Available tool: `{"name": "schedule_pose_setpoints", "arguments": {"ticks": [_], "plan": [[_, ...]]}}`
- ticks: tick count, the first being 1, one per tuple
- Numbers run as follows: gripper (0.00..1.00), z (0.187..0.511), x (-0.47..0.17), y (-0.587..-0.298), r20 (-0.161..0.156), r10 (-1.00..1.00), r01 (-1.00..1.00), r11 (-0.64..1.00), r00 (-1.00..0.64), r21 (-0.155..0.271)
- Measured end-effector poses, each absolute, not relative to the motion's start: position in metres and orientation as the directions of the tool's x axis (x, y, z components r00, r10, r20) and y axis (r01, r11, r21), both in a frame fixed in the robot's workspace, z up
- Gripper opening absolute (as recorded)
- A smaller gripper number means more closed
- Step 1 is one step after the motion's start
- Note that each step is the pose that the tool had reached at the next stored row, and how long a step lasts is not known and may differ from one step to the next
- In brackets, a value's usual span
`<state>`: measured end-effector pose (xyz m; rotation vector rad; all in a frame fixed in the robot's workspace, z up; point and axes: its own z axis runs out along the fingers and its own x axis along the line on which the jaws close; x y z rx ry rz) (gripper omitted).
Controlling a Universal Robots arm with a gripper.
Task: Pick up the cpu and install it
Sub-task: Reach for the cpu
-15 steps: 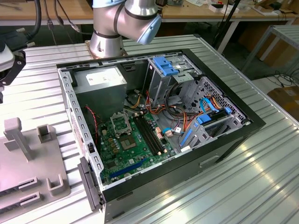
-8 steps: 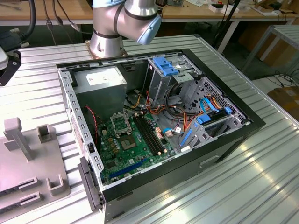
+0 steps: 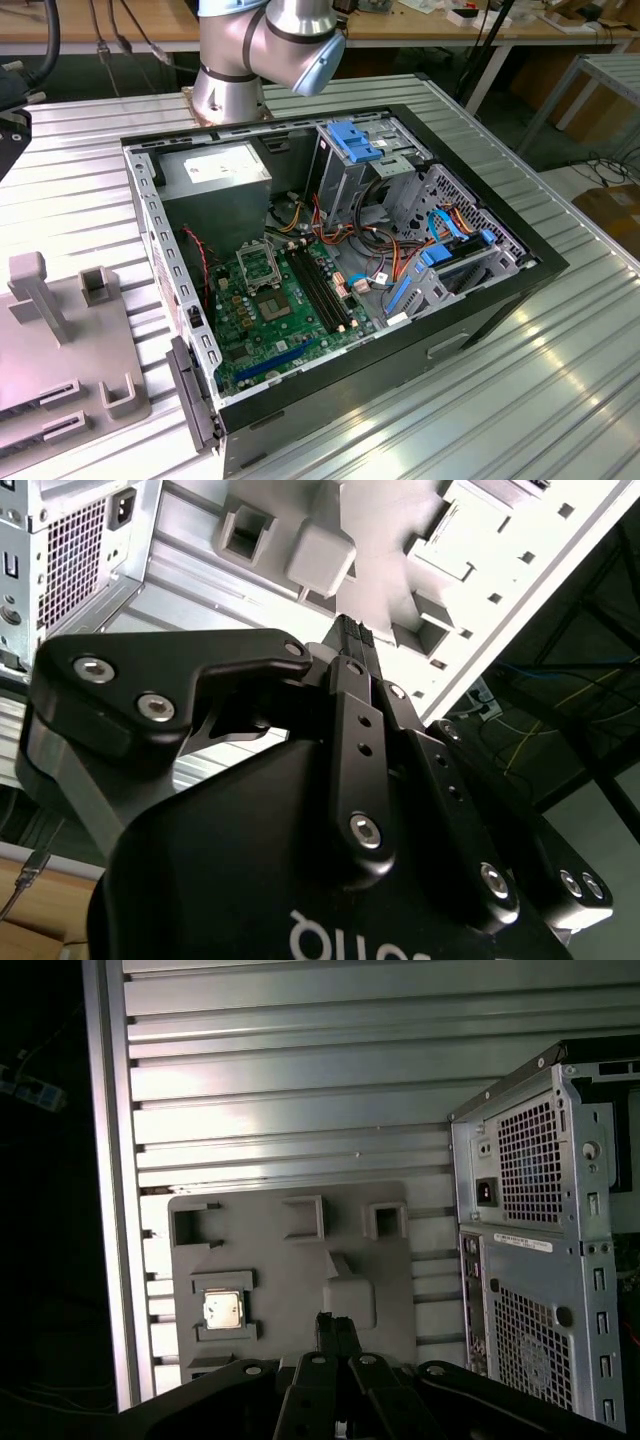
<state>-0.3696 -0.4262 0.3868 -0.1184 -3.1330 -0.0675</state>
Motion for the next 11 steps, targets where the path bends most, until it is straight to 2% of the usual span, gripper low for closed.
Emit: {"name": "schedule_pose_setpoints", "arguments": {"ticks": [11], "plan": [[0.11,0.3868,-0.3784,-0.4262,0.007,0.075,0.076,0.996,-0.997,0.043]]}}
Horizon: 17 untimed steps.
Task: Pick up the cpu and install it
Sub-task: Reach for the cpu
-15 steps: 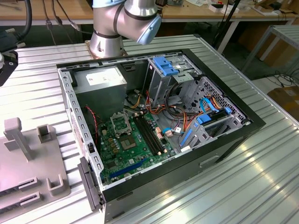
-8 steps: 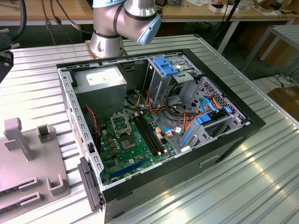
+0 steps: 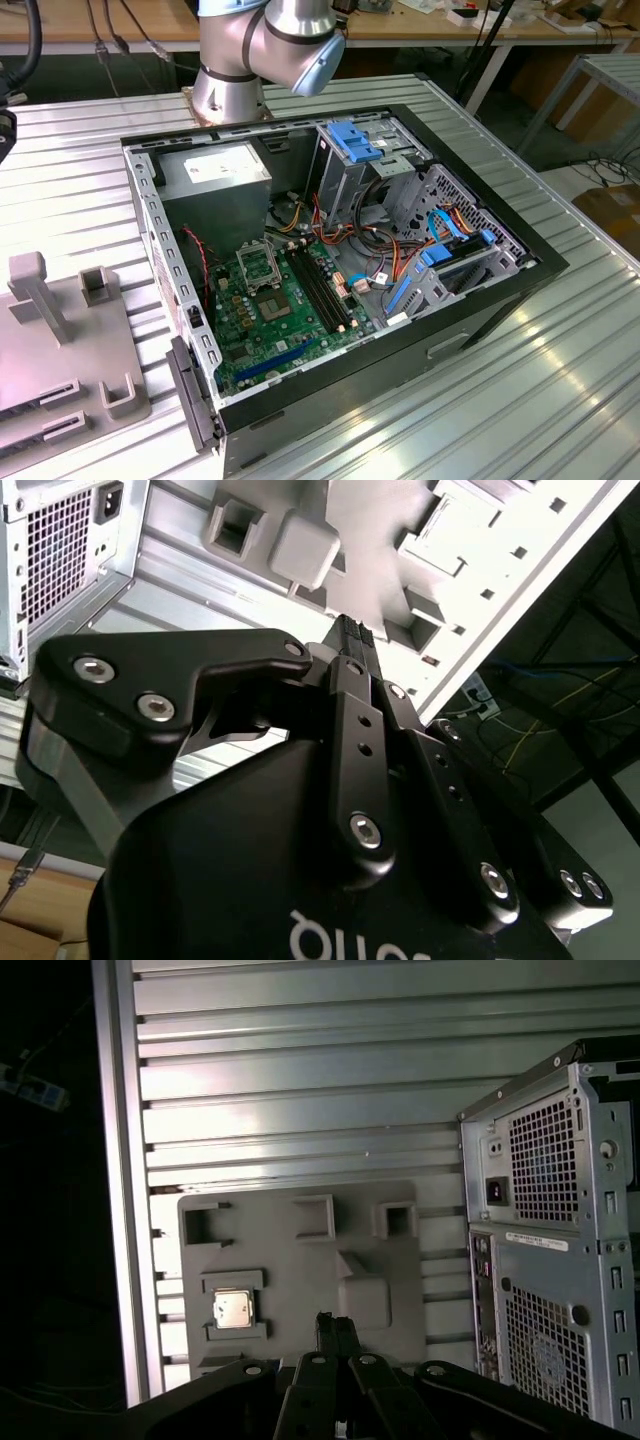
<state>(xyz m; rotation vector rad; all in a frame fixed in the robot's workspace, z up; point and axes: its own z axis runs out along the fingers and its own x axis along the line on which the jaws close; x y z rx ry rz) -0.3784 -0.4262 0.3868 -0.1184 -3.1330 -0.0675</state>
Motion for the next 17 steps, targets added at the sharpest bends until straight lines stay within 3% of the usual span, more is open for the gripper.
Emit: {"name": "schedule_pose_setpoints", "arguments": {"ticks": [17], "plan": [[0.11,0.387,-0.391,-0.426,0.008,0.075,0.076,0.996,-0.997,0.043]]}}
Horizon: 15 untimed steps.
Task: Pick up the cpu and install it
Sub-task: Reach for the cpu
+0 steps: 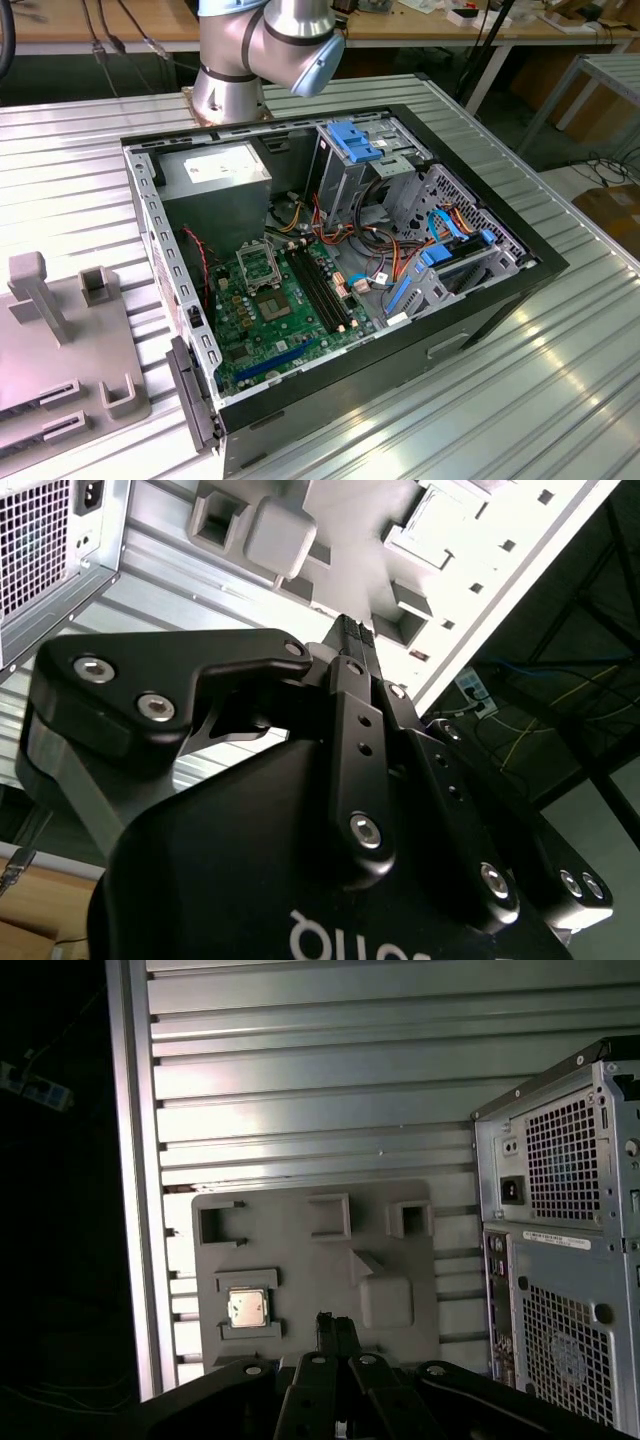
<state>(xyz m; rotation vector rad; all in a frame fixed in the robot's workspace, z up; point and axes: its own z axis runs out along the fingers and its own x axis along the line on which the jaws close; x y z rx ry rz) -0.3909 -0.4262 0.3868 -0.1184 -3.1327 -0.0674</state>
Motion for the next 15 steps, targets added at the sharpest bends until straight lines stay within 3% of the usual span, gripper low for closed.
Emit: {"name": "schedule_pose_setpoints", "arguments": {"ticks": [15], "plan": [[0.11,0.387,-0.402,-0.426,0.008,0.075,0.076,0.996,-0.997,0.043]]}}
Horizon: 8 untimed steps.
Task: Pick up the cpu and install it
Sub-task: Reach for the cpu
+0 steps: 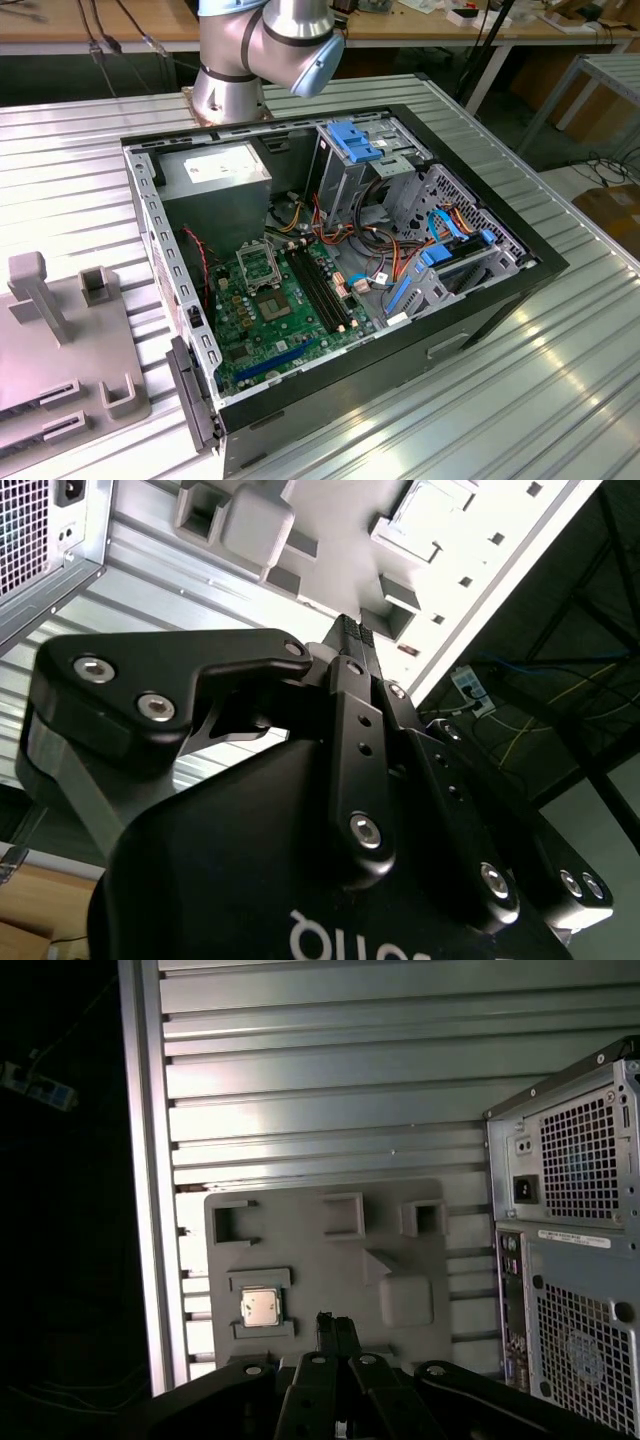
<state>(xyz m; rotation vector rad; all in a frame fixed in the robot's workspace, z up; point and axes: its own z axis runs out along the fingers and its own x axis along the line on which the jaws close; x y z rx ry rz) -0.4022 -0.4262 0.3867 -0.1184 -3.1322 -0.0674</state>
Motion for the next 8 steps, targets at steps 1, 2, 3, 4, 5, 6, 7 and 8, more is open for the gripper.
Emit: {"name": "schedule_pose_setpoints", "arguments": {"ticks": [1,2,3,4,5,6,7,8], "plan": [[0.11,0.3867,-0.403,-0.4262,0.008,0.075,0.076,0.996,-0.997,0.043],[0.11,0.3867,-0.4037,-0.4262,0.008,0.075,0.076,0.996,-0.997,0.043],[0.11,0.3867,-0.4043,-0.4262,0.008,0.075,0.076,0.996,-0.997,0.043],[0.11,0.3867,-0.4048,-0.4262,0.008,0.075,0.076,0.996,-0.997,0.043],[0.11,0.3867,-0.4056,-0.4262,0.008,0.075,0.076,0.996,-0.997,0.043],[0.11,0.3867,-0.4061,-0.4262,0.008,0.075,0.076,0.996,-0.997,0.043],[0.11,0.3867,-0.4066,-0.4265,0.008,0.075,0.075,0.996,-0.997,0.043],[0.11,0.3867,-0.4069,-0.4268,0.008,0.075,0.076,0.996,-0.997,0.043]]}}
